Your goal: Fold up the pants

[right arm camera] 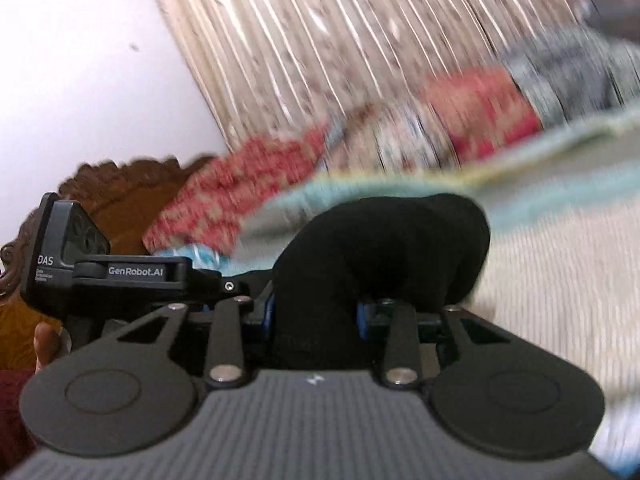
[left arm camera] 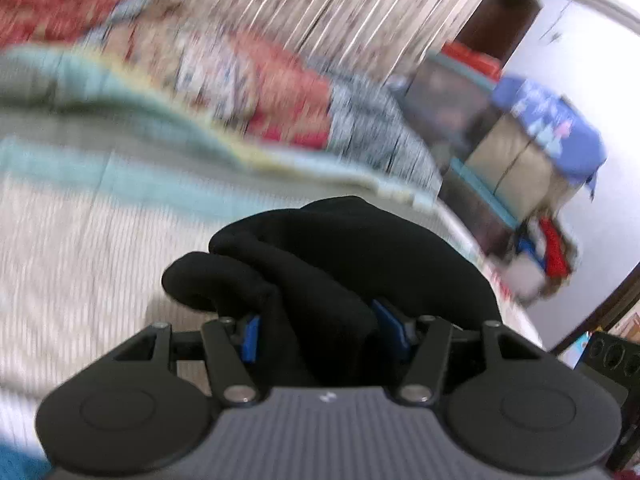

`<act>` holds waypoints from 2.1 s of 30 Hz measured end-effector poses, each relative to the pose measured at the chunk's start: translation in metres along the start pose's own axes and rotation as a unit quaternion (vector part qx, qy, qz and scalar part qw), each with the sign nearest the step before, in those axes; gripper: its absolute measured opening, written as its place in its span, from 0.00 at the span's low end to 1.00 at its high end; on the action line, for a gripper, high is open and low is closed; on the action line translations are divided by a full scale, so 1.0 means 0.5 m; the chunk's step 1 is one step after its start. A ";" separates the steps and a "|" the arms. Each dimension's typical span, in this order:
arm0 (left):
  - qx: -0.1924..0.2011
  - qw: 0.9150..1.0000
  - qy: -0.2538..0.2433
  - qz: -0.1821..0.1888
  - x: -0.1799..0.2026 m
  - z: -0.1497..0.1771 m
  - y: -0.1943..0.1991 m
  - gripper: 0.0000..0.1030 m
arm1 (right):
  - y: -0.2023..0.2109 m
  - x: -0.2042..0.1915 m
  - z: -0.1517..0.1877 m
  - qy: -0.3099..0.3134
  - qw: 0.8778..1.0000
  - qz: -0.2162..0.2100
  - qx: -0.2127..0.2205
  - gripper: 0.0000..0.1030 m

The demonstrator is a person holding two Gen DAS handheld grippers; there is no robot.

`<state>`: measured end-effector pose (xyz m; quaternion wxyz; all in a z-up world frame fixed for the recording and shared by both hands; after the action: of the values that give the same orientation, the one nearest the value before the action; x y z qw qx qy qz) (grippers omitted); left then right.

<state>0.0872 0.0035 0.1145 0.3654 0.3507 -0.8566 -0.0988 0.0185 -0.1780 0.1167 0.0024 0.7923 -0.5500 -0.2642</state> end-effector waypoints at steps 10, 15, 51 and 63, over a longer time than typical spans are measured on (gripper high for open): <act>0.065 0.991 -0.102 -0.058 -0.071 -0.185 -0.216 0.58 | -0.232 0.124 -0.090 0.029 0.996 0.027 0.078 0.37; -0.059 0.988 -0.013 -0.139 -0.273 -0.097 -0.410 0.56 | -0.421 0.258 0.036 -0.048 0.989 0.110 -0.086 0.38; -0.173 0.929 0.016 -0.327 -0.032 0.399 -0.052 0.99 | 0.042 0.047 0.315 -0.058 0.962 0.201 -0.177 0.88; -0.182 0.928 0.019 -0.325 -0.022 0.405 -0.042 1.00 | 0.065 0.048 0.337 -0.040 0.950 0.265 -0.159 0.99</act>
<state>-0.0370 -0.0219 -0.0451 0.3875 0.5388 -0.6558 -0.3597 -0.0746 -0.1634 -0.0287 0.1765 0.5961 -0.6907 -0.3694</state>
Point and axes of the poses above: each gripper's, at about its wrist camera, not at the fingertips, and y roughly against the way its jaws point, x to its right, z to its underside, the point moved 5 cm from there along -y, roughly the way its jaws point, and after that the axes turned 10 degrees about z, right-handed, at the moved point
